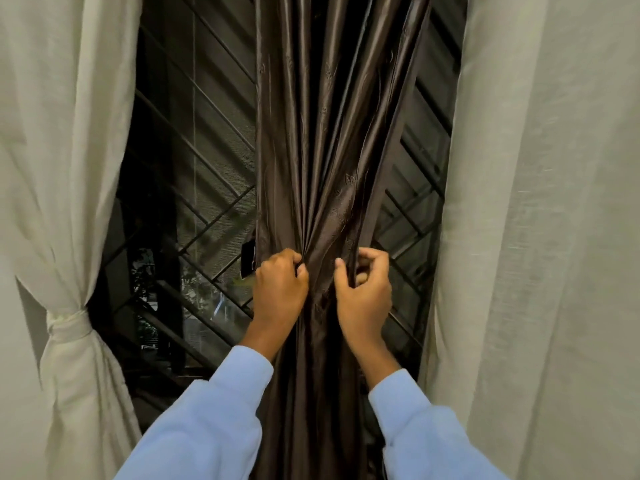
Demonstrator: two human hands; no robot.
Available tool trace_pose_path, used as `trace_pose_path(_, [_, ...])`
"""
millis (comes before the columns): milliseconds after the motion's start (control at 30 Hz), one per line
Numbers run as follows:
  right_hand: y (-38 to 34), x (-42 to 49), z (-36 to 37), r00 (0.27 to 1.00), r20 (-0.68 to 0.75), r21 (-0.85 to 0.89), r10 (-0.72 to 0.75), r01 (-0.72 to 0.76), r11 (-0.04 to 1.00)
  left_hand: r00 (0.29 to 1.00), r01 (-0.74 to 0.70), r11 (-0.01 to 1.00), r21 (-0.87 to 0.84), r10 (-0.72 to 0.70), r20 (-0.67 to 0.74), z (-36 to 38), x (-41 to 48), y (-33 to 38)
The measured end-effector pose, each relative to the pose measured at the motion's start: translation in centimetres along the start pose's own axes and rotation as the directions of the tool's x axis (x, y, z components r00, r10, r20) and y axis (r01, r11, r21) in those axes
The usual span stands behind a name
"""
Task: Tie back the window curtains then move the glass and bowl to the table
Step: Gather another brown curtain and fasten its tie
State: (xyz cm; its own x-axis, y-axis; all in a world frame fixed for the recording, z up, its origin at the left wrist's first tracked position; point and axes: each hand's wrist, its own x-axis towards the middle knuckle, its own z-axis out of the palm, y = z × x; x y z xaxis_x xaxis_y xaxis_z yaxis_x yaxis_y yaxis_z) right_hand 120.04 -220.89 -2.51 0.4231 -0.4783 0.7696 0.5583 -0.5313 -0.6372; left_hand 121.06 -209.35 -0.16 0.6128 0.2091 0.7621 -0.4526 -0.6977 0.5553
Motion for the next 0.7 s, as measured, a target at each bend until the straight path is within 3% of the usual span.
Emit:
trace_pose_path(167, [-0.8,0.0,1.3,0.987,0.135,0.074,-0.089,0.08,0.994,0.999,-0.048,0.998,-0.041,0.048,-0.009,0.0,-0.3,-0.2])
trace_pose_path(333, [-2.1,0.1,2.4,0.971,0.238,0.155,0.009,-0.047,0.987,0.999,-0.049,0.992,-0.114,0.051,0.019,-0.1,-0.5,-0.7])
trace_pose_path(500, [-3.2,-0.3,2.5,0.959,0.275,0.208,0.071,-0.131,0.969,0.999,-0.031,0.997,-0.071,0.033,0.024,-0.6,-0.6,-0.8])
trace_pose_path(633, [-5.2,0.0,2.4,0.971,0.234,0.146,0.054,-0.09,0.985,0.999,-0.038,0.998,-0.056,0.037,-0.01,-0.8,-0.8,-0.6])
trace_pose_path(700, [-6.4,0.1,2.5,0.966,0.253,0.106,-0.061,0.035,0.994,0.998,-0.06,0.995,-0.08,0.06,0.004,-0.9,-0.9,-0.6])
